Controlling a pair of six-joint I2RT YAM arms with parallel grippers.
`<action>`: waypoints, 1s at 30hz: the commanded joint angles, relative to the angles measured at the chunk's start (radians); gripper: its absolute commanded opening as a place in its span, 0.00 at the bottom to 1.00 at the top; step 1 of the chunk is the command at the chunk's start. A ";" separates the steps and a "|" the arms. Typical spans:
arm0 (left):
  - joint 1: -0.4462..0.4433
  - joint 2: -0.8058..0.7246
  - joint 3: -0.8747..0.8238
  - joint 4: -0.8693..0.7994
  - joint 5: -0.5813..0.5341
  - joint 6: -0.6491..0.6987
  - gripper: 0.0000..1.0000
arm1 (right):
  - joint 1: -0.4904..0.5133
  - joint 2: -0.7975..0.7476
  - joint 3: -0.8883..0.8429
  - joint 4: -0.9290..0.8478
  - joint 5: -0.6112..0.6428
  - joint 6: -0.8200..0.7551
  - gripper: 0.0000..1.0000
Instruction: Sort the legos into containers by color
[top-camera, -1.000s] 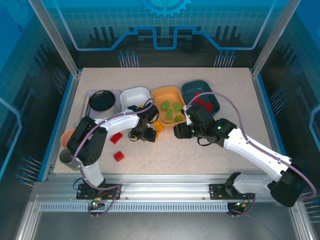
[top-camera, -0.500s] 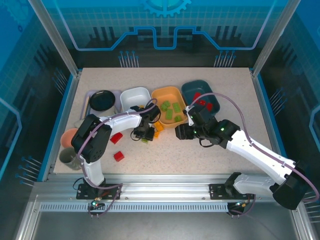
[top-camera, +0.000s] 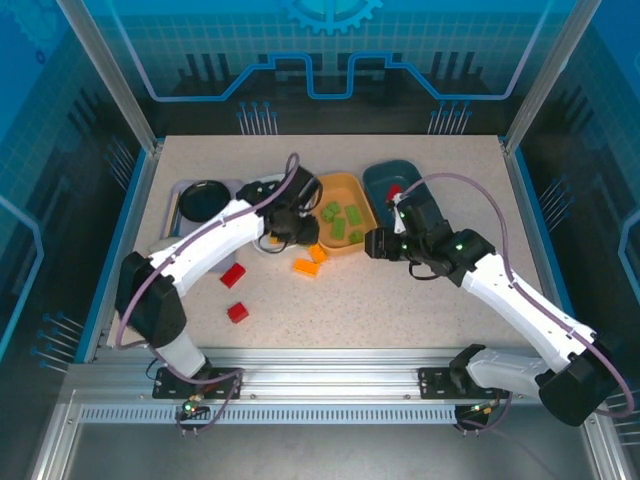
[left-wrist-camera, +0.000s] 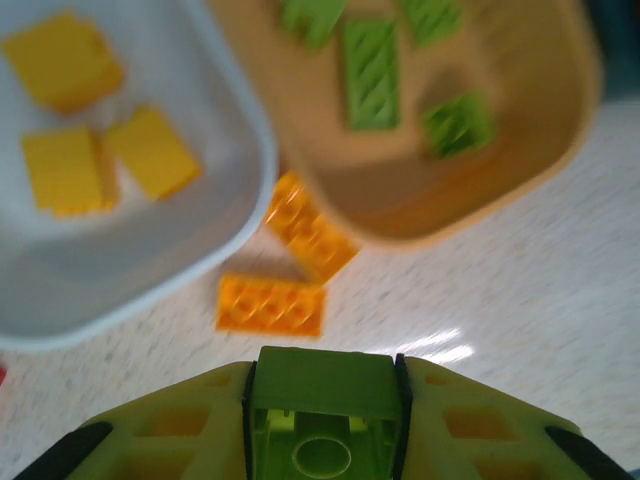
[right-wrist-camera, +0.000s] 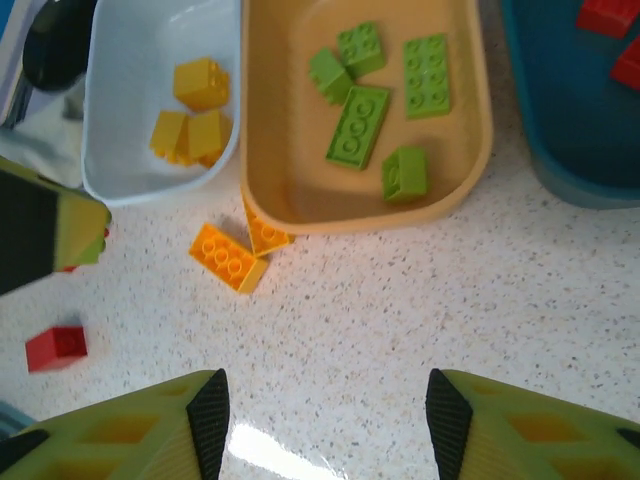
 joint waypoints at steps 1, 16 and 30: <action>0.026 0.194 0.211 -0.044 0.035 -0.001 0.30 | -0.062 0.027 0.046 0.039 -0.074 0.050 0.59; 0.155 0.788 0.842 -0.058 0.063 -0.010 0.34 | -0.111 0.024 0.080 0.060 -0.133 0.078 0.61; 0.183 0.826 0.856 -0.017 0.112 -0.055 0.55 | -0.108 0.023 0.026 0.044 -0.178 0.076 0.63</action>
